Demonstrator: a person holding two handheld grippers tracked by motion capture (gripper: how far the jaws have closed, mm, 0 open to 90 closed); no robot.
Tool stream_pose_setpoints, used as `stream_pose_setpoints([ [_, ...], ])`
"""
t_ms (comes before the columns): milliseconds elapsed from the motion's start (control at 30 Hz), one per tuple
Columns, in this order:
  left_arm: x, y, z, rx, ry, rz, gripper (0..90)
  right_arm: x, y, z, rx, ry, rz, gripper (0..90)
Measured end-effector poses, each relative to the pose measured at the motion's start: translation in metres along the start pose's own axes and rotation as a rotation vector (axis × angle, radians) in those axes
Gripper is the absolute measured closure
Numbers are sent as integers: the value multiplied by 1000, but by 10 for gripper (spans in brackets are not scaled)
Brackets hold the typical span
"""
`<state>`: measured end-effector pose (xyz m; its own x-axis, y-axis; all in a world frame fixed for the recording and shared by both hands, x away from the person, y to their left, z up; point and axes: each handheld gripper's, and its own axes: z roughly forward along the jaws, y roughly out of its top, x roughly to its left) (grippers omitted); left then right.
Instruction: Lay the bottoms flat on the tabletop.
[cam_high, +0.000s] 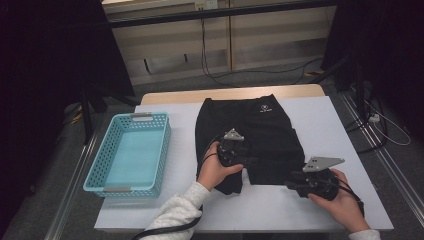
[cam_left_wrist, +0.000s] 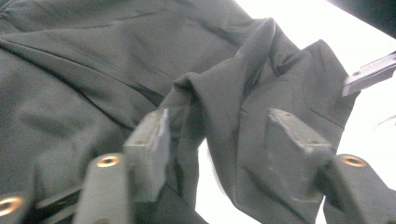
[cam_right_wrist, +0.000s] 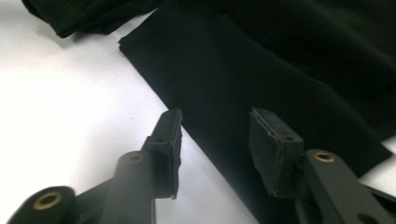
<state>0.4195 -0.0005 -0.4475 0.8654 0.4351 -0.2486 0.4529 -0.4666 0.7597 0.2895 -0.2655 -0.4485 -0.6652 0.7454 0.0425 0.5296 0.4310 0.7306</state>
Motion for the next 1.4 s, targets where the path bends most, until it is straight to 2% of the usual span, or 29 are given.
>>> stream_pose_setpoints([
  [100,0,-1,-2,2,8,16,316,2,3,8,9,16,-20,532],
  [200,2,-2,-7,2,10,10,276,3,6,14,8,19,-23,520],
  [267,2,-2,-9,0,16,12,267,5,4,21,21,19,-42,521],
  [300,3,-2,-11,5,17,13,262,7,4,22,9,17,-51,528],
  [433,4,-2,-17,-10,13,5,271,9,8,23,38,-7,-45,552],
  [533,7,0,-23,-22,25,3,269,10,9,24,42,-16,-25,593],
  [833,17,4,-39,-37,28,1,182,9,11,25,41,-33,0,742],
  [967,21,3,-43,-54,40,-17,181,8,11,26,37,-25,21,879],
  [1100,21,3,-43,-52,42,-15,181,5,12,26,41,-10,54,886],
  [1267,20,4,-43,-62,40,-16,188,7,12,25,42,-22,52,893],
  [1400,19,4,-42,-55,42,-14,188,5,9,20,52,2,83,895],
])
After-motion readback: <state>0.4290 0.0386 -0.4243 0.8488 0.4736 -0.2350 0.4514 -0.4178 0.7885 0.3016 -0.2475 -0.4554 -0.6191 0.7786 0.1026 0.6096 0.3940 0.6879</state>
